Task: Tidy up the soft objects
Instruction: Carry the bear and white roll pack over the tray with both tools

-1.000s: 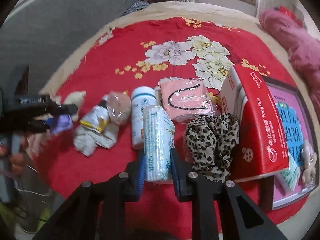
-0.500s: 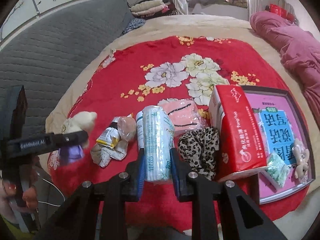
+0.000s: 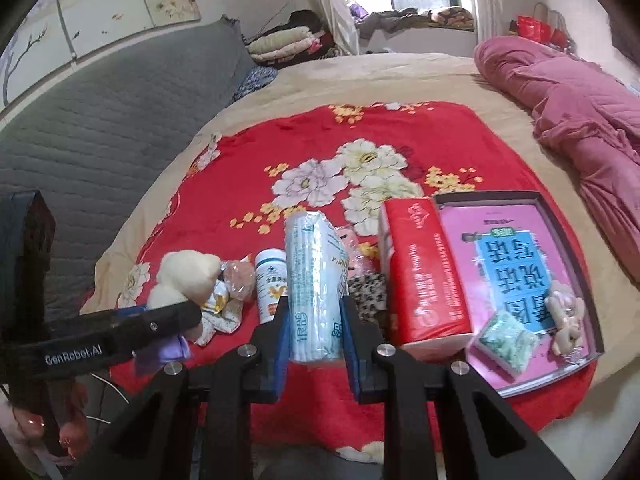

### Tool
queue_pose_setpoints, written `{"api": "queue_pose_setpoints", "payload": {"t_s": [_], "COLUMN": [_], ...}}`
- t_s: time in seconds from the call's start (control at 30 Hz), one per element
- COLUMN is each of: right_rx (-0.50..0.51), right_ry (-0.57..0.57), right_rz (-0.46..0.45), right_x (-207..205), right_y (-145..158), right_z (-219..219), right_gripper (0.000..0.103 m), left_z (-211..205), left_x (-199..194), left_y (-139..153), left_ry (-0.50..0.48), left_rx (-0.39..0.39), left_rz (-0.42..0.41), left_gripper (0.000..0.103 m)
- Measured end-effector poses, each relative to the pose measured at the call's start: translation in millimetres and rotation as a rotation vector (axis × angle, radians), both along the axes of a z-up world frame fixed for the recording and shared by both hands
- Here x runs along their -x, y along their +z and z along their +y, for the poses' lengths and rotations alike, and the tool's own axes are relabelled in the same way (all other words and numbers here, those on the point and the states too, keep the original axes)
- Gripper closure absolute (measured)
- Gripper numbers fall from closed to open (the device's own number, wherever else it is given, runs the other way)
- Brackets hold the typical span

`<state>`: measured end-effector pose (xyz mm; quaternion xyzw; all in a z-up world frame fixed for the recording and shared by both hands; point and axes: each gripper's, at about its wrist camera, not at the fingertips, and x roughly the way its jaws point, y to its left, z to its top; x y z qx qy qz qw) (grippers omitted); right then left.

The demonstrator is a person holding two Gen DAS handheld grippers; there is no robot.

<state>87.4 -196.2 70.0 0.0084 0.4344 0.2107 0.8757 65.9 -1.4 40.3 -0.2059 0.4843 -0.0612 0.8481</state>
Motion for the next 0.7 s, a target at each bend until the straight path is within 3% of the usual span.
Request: {"api": "queue_pose_setpoints", "payload": {"t_s": [0.7], "right_rx": [-0.041], "right_ry": [-0.166], "right_rz": [-0.073], "right_x": [8], "right_y": [34], "right_z": [-91], "right_gripper": [0.079], "left_z": [-109], "left_x": [-4], "left_y": [41], "left_ry": [-0.204], "left_rx": [-0.085], "left_rz": [-0.08], "left_gripper": [0.055]}}
